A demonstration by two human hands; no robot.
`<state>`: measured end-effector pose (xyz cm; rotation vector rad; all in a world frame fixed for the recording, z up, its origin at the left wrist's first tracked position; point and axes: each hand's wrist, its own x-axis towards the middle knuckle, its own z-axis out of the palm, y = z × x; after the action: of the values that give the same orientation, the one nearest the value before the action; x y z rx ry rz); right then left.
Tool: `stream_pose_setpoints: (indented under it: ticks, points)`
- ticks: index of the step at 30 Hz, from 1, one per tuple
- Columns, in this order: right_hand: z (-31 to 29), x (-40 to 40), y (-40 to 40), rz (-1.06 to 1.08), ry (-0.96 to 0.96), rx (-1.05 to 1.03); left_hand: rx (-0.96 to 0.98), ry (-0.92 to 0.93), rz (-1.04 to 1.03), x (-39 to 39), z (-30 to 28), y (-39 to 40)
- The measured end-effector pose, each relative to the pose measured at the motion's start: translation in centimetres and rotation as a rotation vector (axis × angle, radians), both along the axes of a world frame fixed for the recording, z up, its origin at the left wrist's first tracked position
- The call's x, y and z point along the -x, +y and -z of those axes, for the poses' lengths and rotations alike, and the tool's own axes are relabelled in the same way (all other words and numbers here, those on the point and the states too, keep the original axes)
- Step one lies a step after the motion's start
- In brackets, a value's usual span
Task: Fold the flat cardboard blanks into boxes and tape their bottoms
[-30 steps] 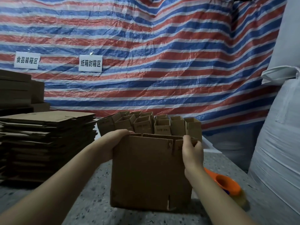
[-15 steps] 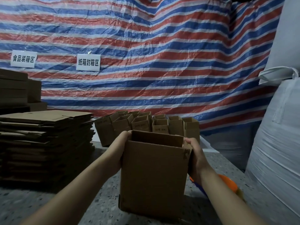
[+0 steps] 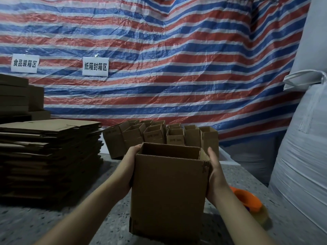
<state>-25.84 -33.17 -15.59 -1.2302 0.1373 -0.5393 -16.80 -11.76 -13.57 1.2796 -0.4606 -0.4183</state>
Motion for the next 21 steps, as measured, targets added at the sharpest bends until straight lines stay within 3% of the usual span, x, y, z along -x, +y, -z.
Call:
stream_pose_setpoints:
  ticks: [9, 17, 21]
  points:
    - [0.9, -0.4, -0.4, -0.02, -0.047, 0.061, 0.147, 0.026, 0.074, -0.6, 1.1, -0.7]
    - [2.1, -0.7, -0.7, 0.011, -0.109, 0.065, 0.035, 0.029, 0.05, -2.0, 1.5, -1.0]
    - [2.3, -0.7, -0.7, 0.014, -0.076, 0.067, 0.074, 0.045, 0.019, -2.3, 1.8, -0.7]
